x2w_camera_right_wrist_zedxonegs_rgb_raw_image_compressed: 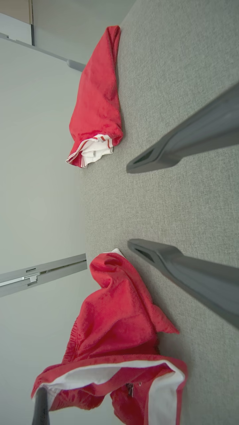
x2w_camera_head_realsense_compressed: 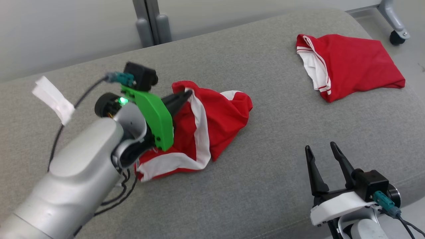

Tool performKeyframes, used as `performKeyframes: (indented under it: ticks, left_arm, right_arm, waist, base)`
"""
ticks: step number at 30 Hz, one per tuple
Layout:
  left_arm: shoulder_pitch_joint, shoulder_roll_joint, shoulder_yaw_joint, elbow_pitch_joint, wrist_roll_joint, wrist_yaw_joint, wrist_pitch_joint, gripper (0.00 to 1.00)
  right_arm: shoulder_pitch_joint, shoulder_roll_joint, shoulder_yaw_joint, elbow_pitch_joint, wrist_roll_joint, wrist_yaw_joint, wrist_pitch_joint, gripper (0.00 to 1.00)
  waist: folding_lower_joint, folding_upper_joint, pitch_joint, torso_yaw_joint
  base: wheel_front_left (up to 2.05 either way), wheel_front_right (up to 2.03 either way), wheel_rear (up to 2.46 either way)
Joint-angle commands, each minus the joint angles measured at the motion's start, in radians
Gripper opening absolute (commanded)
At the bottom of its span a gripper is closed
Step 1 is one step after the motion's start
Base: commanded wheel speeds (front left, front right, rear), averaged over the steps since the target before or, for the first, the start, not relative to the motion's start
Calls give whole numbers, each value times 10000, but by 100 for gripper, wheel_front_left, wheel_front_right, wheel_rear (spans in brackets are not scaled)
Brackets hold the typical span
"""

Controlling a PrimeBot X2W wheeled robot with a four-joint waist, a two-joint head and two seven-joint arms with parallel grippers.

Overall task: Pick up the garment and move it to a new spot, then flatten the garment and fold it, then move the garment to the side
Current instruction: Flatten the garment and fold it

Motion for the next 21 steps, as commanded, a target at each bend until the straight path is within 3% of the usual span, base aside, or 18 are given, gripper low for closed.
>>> performKeyframes:
  ticks: [1,7,14,16,21]
  left_arm:
    - [-414,23,308,-82,-381,71,221,0]
    - [-1915,161,1242,-182,-845,626,799,0]
    - [-3325,-328,1958,187,-114,1161,-816,0]
    - [-3560,-592,2048,276,-8,1158,-1267,0]
    - [-3471,-1027,2034,-4,-21,637,-2113,0]
  right_arm:
    - [-118,-23,53,4,133,-16,3,100]
    - [-490,-17,194,-11,557,-16,3,100]
    - [-851,-16,131,32,894,-16,3,100]
    - [-895,-12,65,39,931,-16,3,100]
    - [-898,-15,-113,10,928,-16,3,100]
  waist:
    - [0,0,71,-333]
    - [0,0,512,-1115]
    - [0,0,991,-1768]
    - [0,0,1077,-1833]
    - [0,0,1164,-1777]
  base:
    - [0,0,0]
    - [0,0,0]
    - [0,0,0]
    - [0,0,0]
    - [0,0,0]
